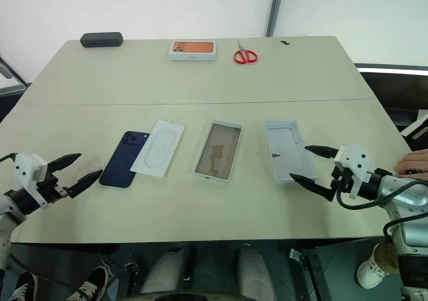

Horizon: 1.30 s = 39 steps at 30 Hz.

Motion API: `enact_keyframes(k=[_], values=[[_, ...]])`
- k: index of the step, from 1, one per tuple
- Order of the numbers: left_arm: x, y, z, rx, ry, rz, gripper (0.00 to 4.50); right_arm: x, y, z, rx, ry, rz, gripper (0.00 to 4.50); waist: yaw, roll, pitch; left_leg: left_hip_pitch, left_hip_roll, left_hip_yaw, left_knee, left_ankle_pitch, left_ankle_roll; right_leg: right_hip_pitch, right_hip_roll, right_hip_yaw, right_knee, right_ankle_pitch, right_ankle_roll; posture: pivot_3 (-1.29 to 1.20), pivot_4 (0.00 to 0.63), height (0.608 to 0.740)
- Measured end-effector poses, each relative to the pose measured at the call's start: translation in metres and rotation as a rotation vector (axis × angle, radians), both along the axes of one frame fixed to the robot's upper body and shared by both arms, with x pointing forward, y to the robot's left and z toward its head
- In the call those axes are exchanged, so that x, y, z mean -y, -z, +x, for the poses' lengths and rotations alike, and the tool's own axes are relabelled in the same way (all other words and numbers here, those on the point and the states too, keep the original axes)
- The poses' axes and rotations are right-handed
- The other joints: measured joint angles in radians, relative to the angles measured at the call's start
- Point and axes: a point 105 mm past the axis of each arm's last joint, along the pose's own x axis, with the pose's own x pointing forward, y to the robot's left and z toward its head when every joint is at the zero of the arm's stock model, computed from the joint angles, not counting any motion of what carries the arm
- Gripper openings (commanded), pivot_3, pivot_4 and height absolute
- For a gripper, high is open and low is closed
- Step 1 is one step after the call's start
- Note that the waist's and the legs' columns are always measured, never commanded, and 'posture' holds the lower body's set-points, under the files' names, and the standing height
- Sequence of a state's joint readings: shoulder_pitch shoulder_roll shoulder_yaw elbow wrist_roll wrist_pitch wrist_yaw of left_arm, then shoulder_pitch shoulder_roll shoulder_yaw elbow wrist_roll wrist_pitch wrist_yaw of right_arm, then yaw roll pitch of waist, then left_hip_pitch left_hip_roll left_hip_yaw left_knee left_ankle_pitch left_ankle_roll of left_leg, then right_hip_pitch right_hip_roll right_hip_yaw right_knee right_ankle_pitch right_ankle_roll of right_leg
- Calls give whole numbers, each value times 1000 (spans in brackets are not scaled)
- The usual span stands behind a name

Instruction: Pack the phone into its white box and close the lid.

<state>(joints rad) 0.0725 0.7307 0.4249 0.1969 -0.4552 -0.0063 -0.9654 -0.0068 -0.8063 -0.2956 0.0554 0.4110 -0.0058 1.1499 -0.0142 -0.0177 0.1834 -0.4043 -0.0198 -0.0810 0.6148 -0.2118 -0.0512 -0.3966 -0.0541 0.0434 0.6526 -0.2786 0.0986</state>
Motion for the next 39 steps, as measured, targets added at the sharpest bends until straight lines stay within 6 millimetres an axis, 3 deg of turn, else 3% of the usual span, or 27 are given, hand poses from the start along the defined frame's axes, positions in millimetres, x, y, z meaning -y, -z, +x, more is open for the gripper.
enact_keyframes(k=[20, 39], values=[[2, 0, 2, -25, 11, -26, 4480, -5, -3, 5, 17, -22, -7, 4500, 0, 0, 0, 0, 0, 0, 0, 0, 0, 0, -2, 0, 0, 0, 0, 0, 150, 740], [33, -9, 16, -47, 64, -95, 4480, -33, -3, 11, 34, -93, 18, 4500, 0, 0, 0, 0, -1, 0, 0, 0, 0, 0, -1, -1, 0, 0, 0, 0, 150, 740]])
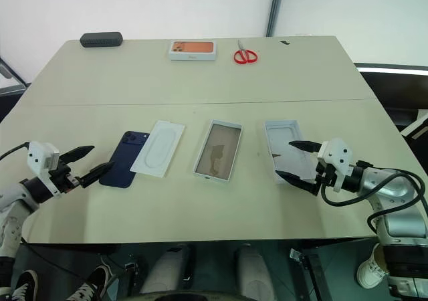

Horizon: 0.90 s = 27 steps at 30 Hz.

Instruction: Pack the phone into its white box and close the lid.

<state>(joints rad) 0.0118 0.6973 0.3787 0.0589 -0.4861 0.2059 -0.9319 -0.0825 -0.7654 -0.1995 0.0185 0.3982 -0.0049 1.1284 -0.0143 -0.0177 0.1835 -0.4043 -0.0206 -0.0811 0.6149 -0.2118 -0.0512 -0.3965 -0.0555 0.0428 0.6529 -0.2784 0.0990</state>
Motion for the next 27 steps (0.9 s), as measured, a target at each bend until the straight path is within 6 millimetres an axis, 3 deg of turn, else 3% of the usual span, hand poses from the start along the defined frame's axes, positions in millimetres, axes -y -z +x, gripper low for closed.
enact_keyframes(k=[6, 10, 16, 22, 27], values=[[9, -1, 4, -8, 15, -29, 4480, -13, -9, 5, 26, -34, 4, 4500, -2, 0, 0, 0, 0, 0, 0, 0, 0, 0, 0, 0, 0, 0, 0, 0, 150, 740], [35, -7, 13, 8, 81, -64, 4480, -46, -21, 12, 71, -128, 34, 4500, -1, 0, 0, 0, 0, 0, 0, 0, 0, 0, 0, 0, 0, 0, 0, 0, 150, 740], [79, -2, 31, -55, 158, -154, 4480, -103, -19, 22, 56, -224, 123, 4500, 0, 0, 0, -1, -1, -1, 0, 0, 0, -1, 1, -1, 0, 0, 0, 0, 150, 740], [108, 0, 41, -91, 195, -177, 4480, -107, -18, 23, 68, -231, 109, 4500, 1, 0, 0, -2, -2, -1, 1, 0, 0, -1, 0, -1, 1, 0, 1, 0, 150, 740], [125, 11, 40, -225, 225, -254, 4480, -105, -15, 25, 63, -219, 103, 4500, -7, 0, 0, -1, -1, -1, 1, 0, 0, -1, 0, -1, 2, 0, 1, 0, 150, 740]])
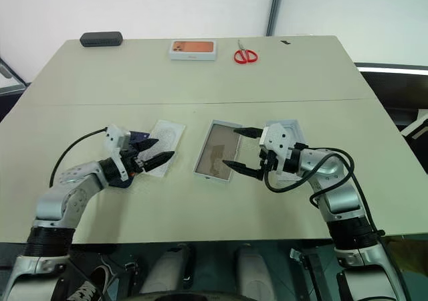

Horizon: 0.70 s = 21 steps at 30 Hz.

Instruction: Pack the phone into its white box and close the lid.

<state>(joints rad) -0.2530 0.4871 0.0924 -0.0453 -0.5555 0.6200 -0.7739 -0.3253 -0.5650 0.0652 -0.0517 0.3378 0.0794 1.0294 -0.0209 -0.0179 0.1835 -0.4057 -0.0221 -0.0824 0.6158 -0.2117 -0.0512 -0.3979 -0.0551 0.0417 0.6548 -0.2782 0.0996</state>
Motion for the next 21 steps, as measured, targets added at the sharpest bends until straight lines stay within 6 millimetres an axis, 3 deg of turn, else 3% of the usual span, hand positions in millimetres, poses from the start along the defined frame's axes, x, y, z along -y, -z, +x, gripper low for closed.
enact_keyframes(k=[5, 13, 21], values=[[6, 8, 0, -12, 10, 60, 4480, 0, 0, 0, 5, 3, 1, 4500, 5, 0, 0, 0, 0, 0, 0, 0, 0, 0, 0, 0, 0, 0, 0, 0, 150, 740], [13, 6, 6, -88, 2, 47, 4480, 1, 1, 0, 4, 15, 6, 4500, 7, 0, 0, 0, -1, 0, 0, 0, 0, 1, 0, 0, 0, 0, 0, 0, 150, 740], [44, 2, -1, -186, 80, -47, 4480, 1, 0, 2, 10, 27, 14, 4500, 7, 0, 0, 0, -1, 0, 1, 0, 0, 1, 0, 0, 0, 0, 0, 0, 150, 740]])
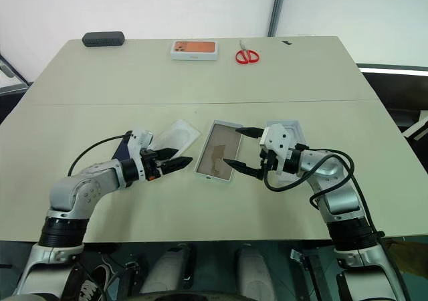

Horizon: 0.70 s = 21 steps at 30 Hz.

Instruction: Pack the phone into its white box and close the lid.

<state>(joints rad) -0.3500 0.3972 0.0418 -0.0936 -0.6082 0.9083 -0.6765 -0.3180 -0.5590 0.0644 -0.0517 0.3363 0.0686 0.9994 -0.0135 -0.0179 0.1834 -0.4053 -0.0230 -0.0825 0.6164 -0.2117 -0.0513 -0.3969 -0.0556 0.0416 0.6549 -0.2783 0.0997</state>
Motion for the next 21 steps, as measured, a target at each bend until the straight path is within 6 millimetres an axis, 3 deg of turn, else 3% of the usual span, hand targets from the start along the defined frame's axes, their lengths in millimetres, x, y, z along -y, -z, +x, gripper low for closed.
enact_keyframes(k=[15, 21], values=[[23, -7, -7, -67, 68, -24, 4480, 0, -1, 1, 9, 7, 4, 4500, -1, 0, 0, 0, 0, 0, 0, 0, 0, 0, 0, 0, 0, 0, 0, 0, 150, 740], [5, -27, 4, -24, 5, -59, 4480, 0, -1, 1, 9, 9, 5, 4500, -4, 0, 0, 0, 0, 0, 0, 0, 0, 0, 1, 0, 0, 0, 0, 0, 150, 740]])
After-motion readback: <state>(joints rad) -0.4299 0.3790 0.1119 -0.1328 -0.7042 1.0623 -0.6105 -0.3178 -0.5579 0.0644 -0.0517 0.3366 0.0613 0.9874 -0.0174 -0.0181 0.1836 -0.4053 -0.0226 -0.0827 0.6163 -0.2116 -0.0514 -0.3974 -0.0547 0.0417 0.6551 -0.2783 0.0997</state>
